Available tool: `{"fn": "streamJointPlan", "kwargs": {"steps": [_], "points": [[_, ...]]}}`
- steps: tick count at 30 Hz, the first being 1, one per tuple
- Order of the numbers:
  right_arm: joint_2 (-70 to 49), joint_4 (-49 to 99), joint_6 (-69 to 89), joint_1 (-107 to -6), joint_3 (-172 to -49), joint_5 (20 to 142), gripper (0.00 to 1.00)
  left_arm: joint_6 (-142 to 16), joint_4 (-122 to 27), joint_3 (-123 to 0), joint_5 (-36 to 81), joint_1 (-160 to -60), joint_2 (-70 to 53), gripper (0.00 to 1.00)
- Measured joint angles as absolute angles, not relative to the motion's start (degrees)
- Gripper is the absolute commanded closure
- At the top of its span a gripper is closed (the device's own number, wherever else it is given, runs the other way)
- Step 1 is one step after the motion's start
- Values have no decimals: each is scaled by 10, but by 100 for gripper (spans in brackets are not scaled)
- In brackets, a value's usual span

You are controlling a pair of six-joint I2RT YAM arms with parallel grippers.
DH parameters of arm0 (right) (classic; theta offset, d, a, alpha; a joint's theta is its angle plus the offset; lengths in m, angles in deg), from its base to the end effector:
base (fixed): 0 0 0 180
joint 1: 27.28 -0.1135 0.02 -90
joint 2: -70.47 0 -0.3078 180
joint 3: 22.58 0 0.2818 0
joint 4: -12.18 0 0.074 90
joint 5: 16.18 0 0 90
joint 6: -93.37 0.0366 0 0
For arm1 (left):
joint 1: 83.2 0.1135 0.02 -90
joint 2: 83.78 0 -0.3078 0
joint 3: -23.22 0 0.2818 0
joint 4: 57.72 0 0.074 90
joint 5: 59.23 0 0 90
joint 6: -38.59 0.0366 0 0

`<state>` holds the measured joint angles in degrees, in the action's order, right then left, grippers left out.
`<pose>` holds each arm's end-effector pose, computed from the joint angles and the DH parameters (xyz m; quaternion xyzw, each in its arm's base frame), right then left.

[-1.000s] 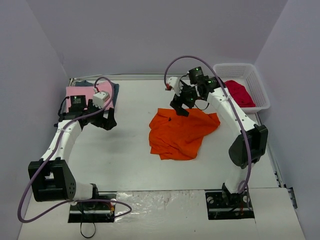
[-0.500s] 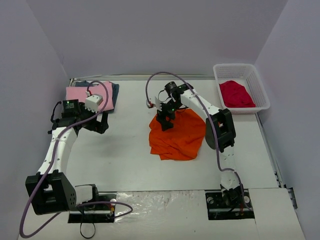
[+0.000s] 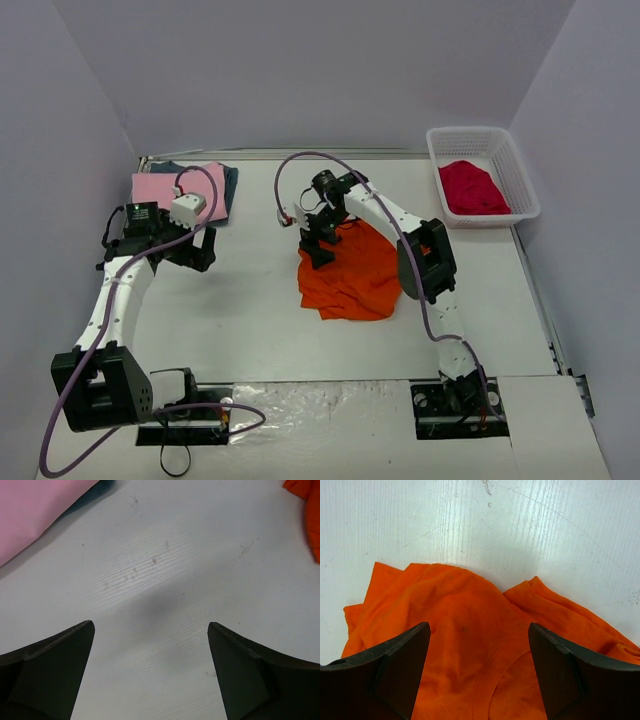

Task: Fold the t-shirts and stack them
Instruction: Flatten out the tshirt

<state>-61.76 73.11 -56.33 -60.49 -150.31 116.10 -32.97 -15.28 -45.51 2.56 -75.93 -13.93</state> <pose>0.4465 0.3218 0.2274 -0.7134 0.5722 0.2975 0.2739 0.2727 0.0173 0.3237 0.1824 0.8777 -0.1333 0.4226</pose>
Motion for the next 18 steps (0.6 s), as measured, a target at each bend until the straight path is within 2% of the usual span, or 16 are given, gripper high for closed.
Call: {"fn": "streamJointPlan", "kwargs": {"steps": [5, 14, 17, 18], "points": [[-634, 733, -563, -605, -1513, 1155, 31, -328, -153, -454, 26, -759, -139, 3], [-657, 733, -562, -605, -1518, 1133, 35, -325, -152, -446, 25, -759, -139, 3], [-661, 734, -560, -605, -1523, 1128, 50, -325, -152, -447, 24, -759, -139, 3], [-663, 733, -557, -605, -1527, 1125, 63, -325, -152, -446, 24, -759, -139, 3]]}}
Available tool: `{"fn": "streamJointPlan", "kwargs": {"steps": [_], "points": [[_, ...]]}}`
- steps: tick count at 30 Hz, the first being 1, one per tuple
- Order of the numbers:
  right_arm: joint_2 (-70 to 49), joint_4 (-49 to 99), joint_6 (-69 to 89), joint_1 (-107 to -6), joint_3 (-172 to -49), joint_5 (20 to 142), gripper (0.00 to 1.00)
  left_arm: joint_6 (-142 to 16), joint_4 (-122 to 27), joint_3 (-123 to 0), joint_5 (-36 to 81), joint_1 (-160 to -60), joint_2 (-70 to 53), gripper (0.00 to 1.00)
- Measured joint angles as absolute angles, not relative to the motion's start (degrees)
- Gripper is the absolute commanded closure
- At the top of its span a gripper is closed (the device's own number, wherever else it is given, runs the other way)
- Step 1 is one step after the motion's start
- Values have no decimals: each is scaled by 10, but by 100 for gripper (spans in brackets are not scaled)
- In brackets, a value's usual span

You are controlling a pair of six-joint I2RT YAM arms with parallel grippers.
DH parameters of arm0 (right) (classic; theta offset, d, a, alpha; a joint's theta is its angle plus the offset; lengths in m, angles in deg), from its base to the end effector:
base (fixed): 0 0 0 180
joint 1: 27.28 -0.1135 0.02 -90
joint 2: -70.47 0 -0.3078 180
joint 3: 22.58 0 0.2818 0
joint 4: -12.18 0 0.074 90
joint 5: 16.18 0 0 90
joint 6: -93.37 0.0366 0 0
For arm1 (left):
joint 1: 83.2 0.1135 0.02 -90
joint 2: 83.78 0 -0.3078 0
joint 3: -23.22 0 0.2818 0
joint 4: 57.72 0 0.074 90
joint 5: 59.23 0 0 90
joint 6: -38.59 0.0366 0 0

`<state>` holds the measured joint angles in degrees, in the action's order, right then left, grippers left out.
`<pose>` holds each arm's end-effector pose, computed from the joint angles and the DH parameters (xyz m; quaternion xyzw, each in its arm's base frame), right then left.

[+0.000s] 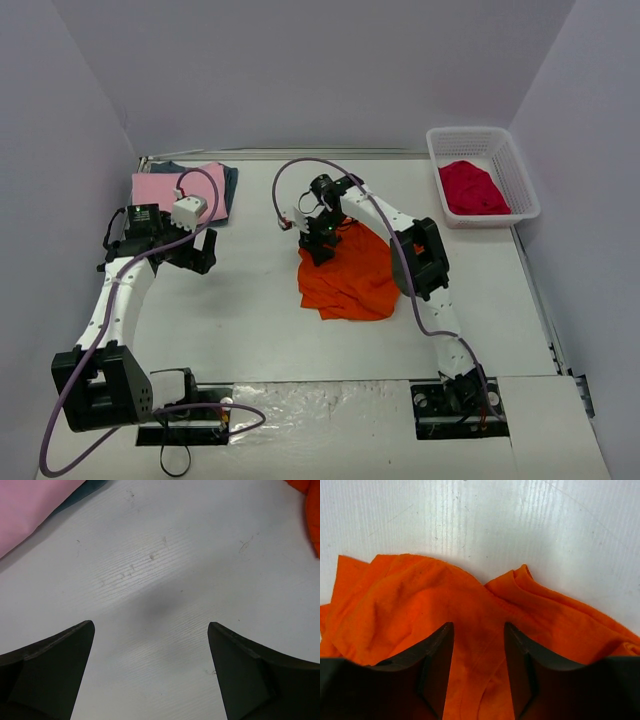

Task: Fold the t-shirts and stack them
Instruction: Flatten out the tshirt

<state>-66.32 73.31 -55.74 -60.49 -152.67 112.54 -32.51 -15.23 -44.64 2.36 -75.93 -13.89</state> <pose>0.4584 0.3275 0.1964 -0.7119 0.5953 0.2764 0.2497 0.2715 0.0171 0.3181 0.1850 0.8799 -0.1356 0.4162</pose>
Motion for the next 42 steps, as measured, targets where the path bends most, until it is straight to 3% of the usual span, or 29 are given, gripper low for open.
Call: {"fn": "streamJointPlan", "kwargs": {"steps": [8, 14, 15, 20, 23, 42], "points": [[-673, 732, -537, -606, -1544, 1107, 93, -325, -152, -446, 21, -759, -139, 3], [-673, 732, -527, -606, -1544, 1096, 100, -325, -152, -446, 21, -759, -138, 3], [-673, 732, -525, -606, -1544, 1094, 99, -325, -152, -446, 20, -759, -138, 3], [-673, 733, -517, -606, -1544, 1090, 59, -325, -152, -446, 17, -759, -138, 3], [-673, 732, -519, -606, -1544, 1088, 52, -325, -152, -446, 16, -759, -138, 3], [-681, 718, -517, -606, -1569, 1072, 50, -324, -152, -446, 7, -752, -135, 3]]}}
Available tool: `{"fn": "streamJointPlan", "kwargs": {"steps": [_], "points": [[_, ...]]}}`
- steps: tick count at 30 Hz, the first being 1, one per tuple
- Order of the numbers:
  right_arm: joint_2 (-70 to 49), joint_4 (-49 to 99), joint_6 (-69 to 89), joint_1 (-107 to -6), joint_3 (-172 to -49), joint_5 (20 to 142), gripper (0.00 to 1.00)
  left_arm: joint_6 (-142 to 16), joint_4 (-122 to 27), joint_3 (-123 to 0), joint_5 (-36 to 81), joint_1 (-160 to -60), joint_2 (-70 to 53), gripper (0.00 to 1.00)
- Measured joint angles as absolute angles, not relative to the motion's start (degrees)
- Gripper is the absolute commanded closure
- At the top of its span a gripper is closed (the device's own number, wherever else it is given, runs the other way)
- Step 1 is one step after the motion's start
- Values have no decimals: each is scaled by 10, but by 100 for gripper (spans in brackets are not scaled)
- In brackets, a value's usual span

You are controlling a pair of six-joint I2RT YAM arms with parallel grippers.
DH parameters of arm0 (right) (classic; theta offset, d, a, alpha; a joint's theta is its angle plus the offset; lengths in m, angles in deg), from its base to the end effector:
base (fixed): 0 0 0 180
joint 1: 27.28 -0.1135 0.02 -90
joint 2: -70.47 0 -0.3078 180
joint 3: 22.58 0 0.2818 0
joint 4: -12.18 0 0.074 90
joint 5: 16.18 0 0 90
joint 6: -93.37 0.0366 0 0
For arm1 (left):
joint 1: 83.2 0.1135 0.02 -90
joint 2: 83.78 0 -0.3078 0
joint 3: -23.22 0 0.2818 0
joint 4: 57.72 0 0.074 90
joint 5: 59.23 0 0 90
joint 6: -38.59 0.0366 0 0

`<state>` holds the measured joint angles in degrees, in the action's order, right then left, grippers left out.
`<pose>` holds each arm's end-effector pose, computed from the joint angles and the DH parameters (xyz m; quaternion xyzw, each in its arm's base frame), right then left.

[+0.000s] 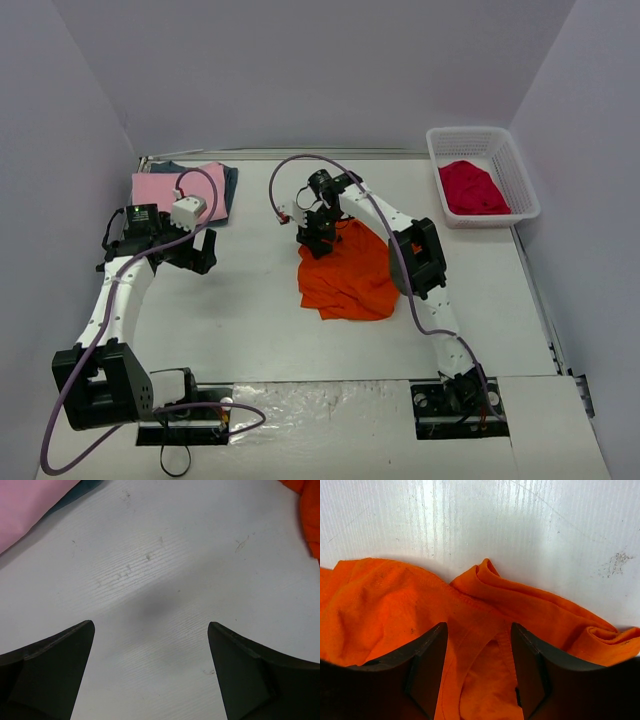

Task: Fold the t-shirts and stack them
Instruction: Flatten out the tshirt

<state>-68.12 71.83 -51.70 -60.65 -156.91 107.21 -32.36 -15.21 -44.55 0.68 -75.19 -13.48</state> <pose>0.4715 0.3347 0.2023 -0.6972 0.6235 0.2342 0.2650 0.2723 0.0198 0.3161 0.1846 0.8787 -0.1468 0.4151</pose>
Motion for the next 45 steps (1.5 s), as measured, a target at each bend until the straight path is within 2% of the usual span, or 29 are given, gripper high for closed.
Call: {"fn": "streamJointPlan", "kwargs": {"steps": [3, 5, 8, 9, 12, 16, 21, 24, 26, 27, 28, 31, 45], "points": [[-683, 718, -517, -606, -1568, 1072, 50, -323, -152, -446, 6, -752, -131, 3], [-686, 717, -517, -607, -1568, 1072, 54, -323, -152, -446, 6, -752, -130, 3], [-696, 714, -516, -607, -1568, 1070, 71, -323, -152, -446, 4, -752, -129, 3], [-698, 711, -515, -606, -1569, 1070, 81, -323, -152, -446, 3, -752, -129, 3], [-698, 707, -510, -606, -1570, 1068, 92, -323, -152, -446, 1, -752, -129, 3], [-698, 708, -504, -606, -1570, 1067, 94, -323, -152, -446, -1, -752, -129, 3], [-697, 708, -497, -607, -1570, 1061, 91, -323, -152, -445, -5, -751, -129, 3], [-694, 708, -492, -607, -1569, 1052, 75, -323, -152, -445, -7, -751, -129, 3], [-688, 708, -490, -607, -1564, 1045, 72, -323, -152, -445, -9, -751, -129, 3], [-684, 708, -491, -607, -1561, 1043, 73, -323, -152, -445, -10, -751, -129, 3], [-678, 709, -490, -607, -1558, 1040, 84, -323, -152, -445, -10, -751, -129, 3], [-662, 710, -488, -607, -1554, 1036, 100, -323, -151, -446, -14, -751, -129, 3], [-648, 711, -469, -606, -1553, 1021, 100, -321, -146, -445, -31, -751, -129, 3]]}}
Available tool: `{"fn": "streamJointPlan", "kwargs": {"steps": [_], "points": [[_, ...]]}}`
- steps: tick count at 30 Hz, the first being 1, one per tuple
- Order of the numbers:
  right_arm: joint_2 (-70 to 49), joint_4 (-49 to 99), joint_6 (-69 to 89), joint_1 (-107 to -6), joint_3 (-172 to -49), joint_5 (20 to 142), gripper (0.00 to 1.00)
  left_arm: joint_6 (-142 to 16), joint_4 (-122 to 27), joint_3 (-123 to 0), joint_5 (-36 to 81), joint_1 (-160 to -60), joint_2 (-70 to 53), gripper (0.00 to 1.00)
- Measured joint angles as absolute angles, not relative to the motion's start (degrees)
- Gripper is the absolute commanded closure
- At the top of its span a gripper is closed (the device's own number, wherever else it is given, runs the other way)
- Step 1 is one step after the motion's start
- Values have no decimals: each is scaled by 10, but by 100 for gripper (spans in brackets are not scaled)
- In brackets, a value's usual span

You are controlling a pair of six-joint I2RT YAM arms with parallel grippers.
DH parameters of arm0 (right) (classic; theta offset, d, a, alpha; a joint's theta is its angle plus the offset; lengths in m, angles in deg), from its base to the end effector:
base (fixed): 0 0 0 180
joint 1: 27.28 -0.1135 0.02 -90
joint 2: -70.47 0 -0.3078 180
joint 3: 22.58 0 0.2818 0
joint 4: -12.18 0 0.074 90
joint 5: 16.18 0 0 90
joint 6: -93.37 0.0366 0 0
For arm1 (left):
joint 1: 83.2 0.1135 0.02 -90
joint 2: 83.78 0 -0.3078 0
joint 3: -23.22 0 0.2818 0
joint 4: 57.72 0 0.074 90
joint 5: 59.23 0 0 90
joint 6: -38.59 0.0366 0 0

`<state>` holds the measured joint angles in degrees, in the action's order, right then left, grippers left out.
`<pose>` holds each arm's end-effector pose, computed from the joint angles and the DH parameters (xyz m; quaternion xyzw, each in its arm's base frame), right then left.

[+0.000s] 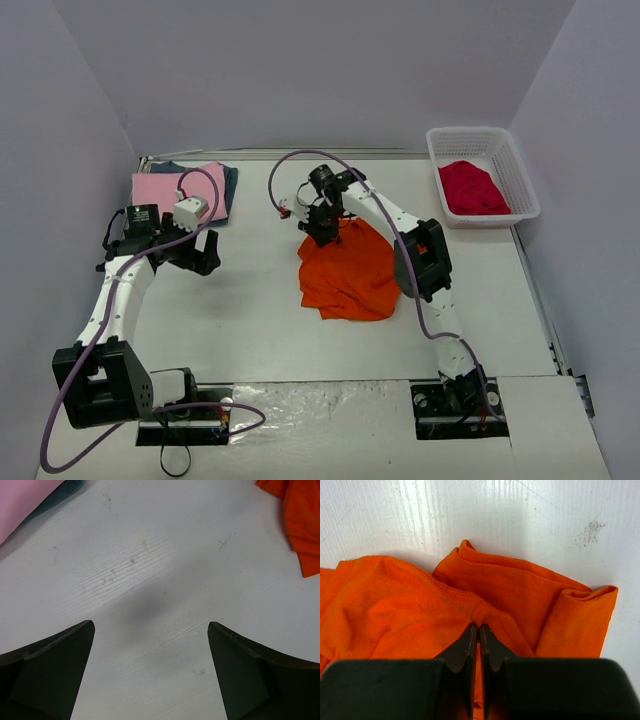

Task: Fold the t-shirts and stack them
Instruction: Flatten out the tshirt

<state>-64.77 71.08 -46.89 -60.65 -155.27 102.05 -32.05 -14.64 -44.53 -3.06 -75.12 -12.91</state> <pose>0.4672 0.3285 0.2244 -0.6714 0.6604 0.1987 0.2712 0.2729 0.0182 0.3136 0.1952 0.8727 -0.1776 0.4107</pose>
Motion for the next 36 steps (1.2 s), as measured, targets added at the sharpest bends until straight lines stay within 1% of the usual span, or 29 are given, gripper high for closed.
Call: {"fn": "streamJointPlan", "kwargs": {"steps": [7, 14, 17, 21, 25, 28, 31, 36], "points": [[-618, 713, -423, -592, -1589, 988, 100, -312, -137, -445, -49, -755, -128, 3], [-509, 672, -364, -500, -1622, 939, 100, -304, -131, -446, -53, -775, -128, 3], [-465, 651, -346, -455, -1618, 896, 100, -298, -129, -446, -51, -797, -127, 3], [-413, 617, -327, -427, -1560, 839, 100, -287, -122, -460, -33, -854, -109, 3], [-387, 604, -321, -426, -1493, 809, 100, -277, -121, -509, -13, -912, -56, 3], [-383, 598, -317, -422, -1452, 800, 100, -284, -137, -552, -8, -932, -2, 4], [-383, 594, -311, -415, -1419, 793, 100, -312, -170, -588, -1, -947, 60, 5], [-377, 591, -307, -392, -1382, 784, 100, -365, -233, -645, 54, -999, 169, 4]]}}
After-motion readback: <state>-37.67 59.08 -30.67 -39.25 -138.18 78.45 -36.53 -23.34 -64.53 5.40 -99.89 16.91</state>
